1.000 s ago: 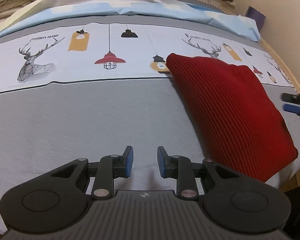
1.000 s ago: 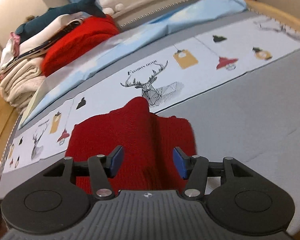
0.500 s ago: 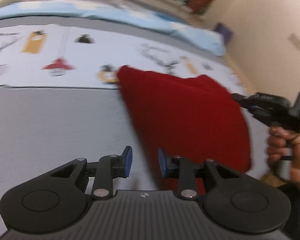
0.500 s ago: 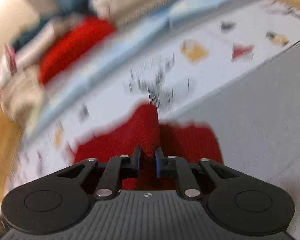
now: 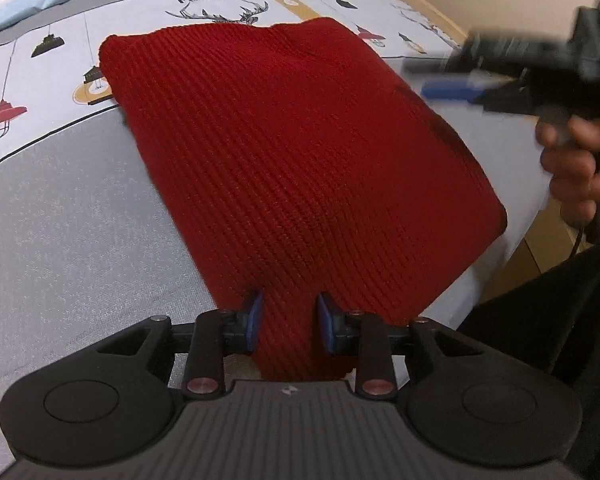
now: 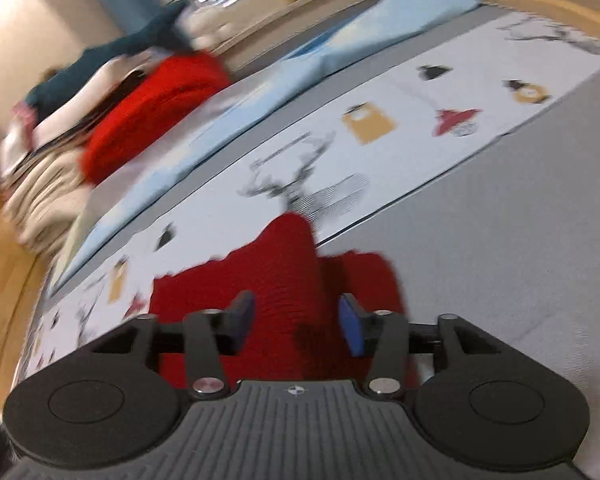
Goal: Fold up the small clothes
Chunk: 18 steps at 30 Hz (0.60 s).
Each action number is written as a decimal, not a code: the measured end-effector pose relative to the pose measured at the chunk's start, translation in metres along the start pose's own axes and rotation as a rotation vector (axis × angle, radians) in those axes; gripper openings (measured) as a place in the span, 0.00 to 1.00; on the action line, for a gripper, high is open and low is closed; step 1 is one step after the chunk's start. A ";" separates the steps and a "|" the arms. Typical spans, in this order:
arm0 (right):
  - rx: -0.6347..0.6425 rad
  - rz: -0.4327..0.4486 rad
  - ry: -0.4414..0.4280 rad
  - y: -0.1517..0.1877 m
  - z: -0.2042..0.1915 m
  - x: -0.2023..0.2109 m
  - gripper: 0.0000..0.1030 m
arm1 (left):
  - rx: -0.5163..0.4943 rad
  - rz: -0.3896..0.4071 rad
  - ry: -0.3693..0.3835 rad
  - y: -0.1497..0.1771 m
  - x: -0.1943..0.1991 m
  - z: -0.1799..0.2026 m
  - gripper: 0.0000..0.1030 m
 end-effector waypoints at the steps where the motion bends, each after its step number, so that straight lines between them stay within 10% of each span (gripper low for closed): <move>1: 0.037 -0.080 0.047 0.012 0.004 -0.011 0.49 | 0.013 -0.002 0.009 0.000 0.001 -0.001 0.32; 3: 0.051 -0.186 0.122 0.030 0.018 -0.023 0.49 | 0.041 -0.018 0.027 0.002 0.000 -0.002 0.36; 7: -0.088 -0.129 0.085 0.019 0.032 -0.012 0.51 | 0.164 -0.003 0.094 -0.008 0.008 -0.013 0.54; 11: -0.114 -0.067 0.117 0.010 0.039 -0.005 0.74 | 0.347 0.059 0.098 -0.024 0.011 -0.041 0.70; 18: -0.194 -0.215 0.062 0.030 0.049 -0.029 0.91 | 0.602 0.058 0.114 -0.041 -0.011 -0.072 0.80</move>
Point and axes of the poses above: each gripper's, at about its wrist camera, not at the fingertips, and x roughly against the way its jaws point, z to its right, y to its underside, the point moved 9 cm from there along -x, roughly the way its jaws point, and after that the axes turned 8 degrees about -y, right-handed, at the moved point
